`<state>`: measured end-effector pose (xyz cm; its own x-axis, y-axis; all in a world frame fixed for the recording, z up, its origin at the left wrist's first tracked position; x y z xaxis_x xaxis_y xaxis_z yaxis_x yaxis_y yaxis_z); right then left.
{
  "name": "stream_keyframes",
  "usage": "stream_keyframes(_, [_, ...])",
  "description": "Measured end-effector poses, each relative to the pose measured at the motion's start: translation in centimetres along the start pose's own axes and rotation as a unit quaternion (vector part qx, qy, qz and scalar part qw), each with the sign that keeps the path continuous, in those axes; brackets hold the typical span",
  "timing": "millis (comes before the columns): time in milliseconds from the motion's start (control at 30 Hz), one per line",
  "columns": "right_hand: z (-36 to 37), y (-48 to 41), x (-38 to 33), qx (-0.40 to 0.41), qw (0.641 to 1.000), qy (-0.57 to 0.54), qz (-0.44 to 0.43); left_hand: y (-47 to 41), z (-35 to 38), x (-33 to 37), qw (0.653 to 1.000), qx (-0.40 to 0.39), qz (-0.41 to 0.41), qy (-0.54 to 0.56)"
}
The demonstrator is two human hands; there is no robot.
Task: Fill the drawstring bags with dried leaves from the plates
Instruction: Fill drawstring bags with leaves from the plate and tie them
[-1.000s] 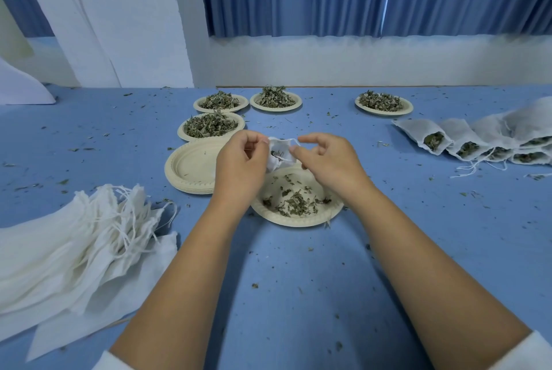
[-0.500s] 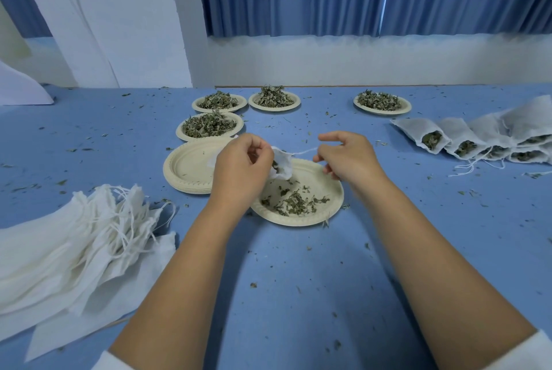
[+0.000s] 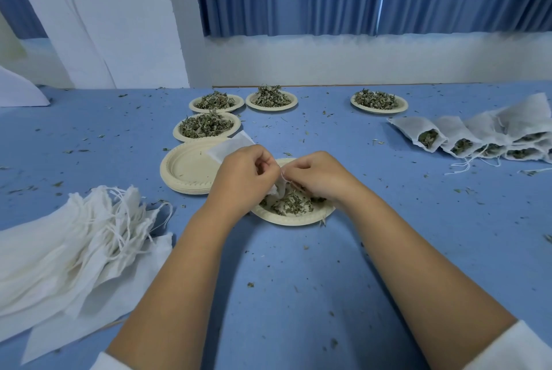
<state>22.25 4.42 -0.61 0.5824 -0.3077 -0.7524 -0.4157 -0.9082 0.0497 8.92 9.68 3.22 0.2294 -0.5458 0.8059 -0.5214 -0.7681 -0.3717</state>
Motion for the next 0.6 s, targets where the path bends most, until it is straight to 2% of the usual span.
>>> stream_keyframes(100, [-0.1,-0.2,0.1,0.022,0.998,-0.056,-0.007,0.0,-0.1,0.0,1.0,0.003,0.0,0.007])
stream_keyframes(233, [-0.8,-0.3,0.3,0.058,0.997,-0.058,-0.001,0.0,-0.2,-0.1,1.0,0.009,-0.001,0.013])
stream_keyframes(400, [-4.1,0.4,-0.1,0.158,0.984,-0.081,-0.012,-0.1,-0.7,-0.4,0.999,0.043,-0.02,0.02])
stream_keyframes(500, [-4.4,0.9,-1.8,0.114,0.985,-0.115,-0.061,-0.1,-2.0,-0.9,0.991,0.108,-0.049,0.068])
stream_keyframes(600, [-3.4,1.4,-3.6,0.089,0.988,-0.05,-0.116,0.1,-2.6,-1.2,0.98,0.142,-0.071,0.124])
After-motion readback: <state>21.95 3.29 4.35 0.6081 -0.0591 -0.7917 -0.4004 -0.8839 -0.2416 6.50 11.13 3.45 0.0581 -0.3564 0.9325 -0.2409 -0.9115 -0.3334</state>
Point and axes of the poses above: each hand's wrist, its own y-axis away from the middle knuckle, its own z-axis out of the palm, x = y × z, the point moved 9 cm from there along -y, towards the middle knuckle, and after that the axes turned 10 degrees about y, right-handed, at the moved point
